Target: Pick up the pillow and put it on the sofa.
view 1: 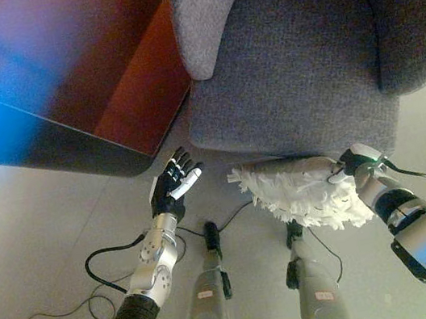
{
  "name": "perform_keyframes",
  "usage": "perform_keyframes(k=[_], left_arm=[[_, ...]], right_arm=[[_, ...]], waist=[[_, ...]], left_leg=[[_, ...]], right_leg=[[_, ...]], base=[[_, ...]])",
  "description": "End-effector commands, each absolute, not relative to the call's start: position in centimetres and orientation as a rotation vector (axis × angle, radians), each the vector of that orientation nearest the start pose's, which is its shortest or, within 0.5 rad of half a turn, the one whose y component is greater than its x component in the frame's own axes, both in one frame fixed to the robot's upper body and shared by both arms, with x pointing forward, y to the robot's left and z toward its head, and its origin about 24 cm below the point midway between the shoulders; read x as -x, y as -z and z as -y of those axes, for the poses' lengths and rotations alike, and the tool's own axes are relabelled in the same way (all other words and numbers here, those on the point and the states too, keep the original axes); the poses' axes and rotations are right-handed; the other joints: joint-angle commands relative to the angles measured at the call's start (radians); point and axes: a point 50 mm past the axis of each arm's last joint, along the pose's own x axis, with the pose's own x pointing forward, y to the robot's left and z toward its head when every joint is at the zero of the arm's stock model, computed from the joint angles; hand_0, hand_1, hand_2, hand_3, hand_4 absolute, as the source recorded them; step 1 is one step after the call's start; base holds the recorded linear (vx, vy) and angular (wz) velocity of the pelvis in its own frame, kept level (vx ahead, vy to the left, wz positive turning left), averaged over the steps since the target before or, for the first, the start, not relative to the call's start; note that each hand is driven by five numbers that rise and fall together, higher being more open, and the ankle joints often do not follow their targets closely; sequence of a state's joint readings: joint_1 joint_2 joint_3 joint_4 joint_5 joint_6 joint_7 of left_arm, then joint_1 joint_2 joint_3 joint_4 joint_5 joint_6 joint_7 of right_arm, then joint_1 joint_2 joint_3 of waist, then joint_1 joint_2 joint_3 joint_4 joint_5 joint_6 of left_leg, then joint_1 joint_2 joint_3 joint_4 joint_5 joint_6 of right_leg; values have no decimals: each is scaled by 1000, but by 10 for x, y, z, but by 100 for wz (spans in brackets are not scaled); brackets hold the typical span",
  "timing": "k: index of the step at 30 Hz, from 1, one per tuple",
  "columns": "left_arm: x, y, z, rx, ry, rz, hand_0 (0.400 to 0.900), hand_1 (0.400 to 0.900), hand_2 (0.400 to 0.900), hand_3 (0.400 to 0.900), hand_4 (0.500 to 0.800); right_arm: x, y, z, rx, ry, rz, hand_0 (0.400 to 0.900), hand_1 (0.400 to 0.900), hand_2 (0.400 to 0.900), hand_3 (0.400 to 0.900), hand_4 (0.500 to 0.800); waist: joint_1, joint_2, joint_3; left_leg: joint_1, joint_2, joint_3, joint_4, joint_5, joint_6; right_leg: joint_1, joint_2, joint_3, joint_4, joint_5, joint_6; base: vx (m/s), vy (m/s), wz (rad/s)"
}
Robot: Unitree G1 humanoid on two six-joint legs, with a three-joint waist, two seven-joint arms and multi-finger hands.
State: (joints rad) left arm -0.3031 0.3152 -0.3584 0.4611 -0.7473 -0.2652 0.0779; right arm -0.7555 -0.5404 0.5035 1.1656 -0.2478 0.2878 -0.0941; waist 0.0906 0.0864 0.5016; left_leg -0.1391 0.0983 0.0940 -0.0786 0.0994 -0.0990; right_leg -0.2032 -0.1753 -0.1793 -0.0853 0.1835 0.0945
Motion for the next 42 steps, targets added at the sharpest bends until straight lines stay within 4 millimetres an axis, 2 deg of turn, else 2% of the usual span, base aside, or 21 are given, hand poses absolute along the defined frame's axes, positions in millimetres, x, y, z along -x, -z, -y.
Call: perform_keyframes(k=[1,8,14,22,32,38,42], left_arm=[[-306,-63,-162,345,101,130,900,900,900,900,800],[-296,-39,-171,329,52,27,900,900,900,900,800],[-278,-11,-179,301,17,-91,900,900,900,900,800],[-254,15,-193,279,-26,-201,900,900,900,900,800],[-242,28,-203,268,-44,-262,900,900,900,900,800],[-241,32,-206,268,-46,-280,900,900,900,900,800],[-238,34,-207,261,-36,-298,900,900,900,900,800]], right_arm=[[-352,-73,310,1188,287,-549,400,400,400,400,500],[-341,-58,304,1184,238,-546,400,400,400,400,500],[-326,-44,298,1215,176,-564,400,400,400,400,500],[-311,-44,301,1287,122,-558,400,400,400,400,500],[-325,-80,302,1368,120,-478,400,400,400,400,500],[-340,-118,303,1412,159,-403,400,400,400,400,500],[-346,-142,312,1432,193,-383,400,400,400,400,500]], waist=[[15,-51,17],[10,-88,-69],[7,-118,-171],[5,-144,-295],[4,-160,-367],[7,-169,-391],[16,-174,-404]], left_leg=[[9,-14,-62,48,-35,-4],[88,3,-56,50,-47,-10],[168,17,-51,28,-50,-13],[240,28,-43,9,-62,-10],[269,41,-34,0,-66,-7],[273,44,-31,1,-67,-5],[274,47,-33,-1,-66,-8]], right_leg=[[12,-89,19,61,3,109],[100,-86,19,49,-8,109],[195,-80,11,28,-19,108],[273,-71,-3,11,-34,107],[304,-72,-14,7,-37,114],[305,-73,-15,8,-35,115],[308,-71,-22,5,-34,116]], base=[[40,-6,-2],[109,-24,0],[182,-23,-1],[156,-3,1],[33,2,-1],[5,0,0],[24,-3,0]])
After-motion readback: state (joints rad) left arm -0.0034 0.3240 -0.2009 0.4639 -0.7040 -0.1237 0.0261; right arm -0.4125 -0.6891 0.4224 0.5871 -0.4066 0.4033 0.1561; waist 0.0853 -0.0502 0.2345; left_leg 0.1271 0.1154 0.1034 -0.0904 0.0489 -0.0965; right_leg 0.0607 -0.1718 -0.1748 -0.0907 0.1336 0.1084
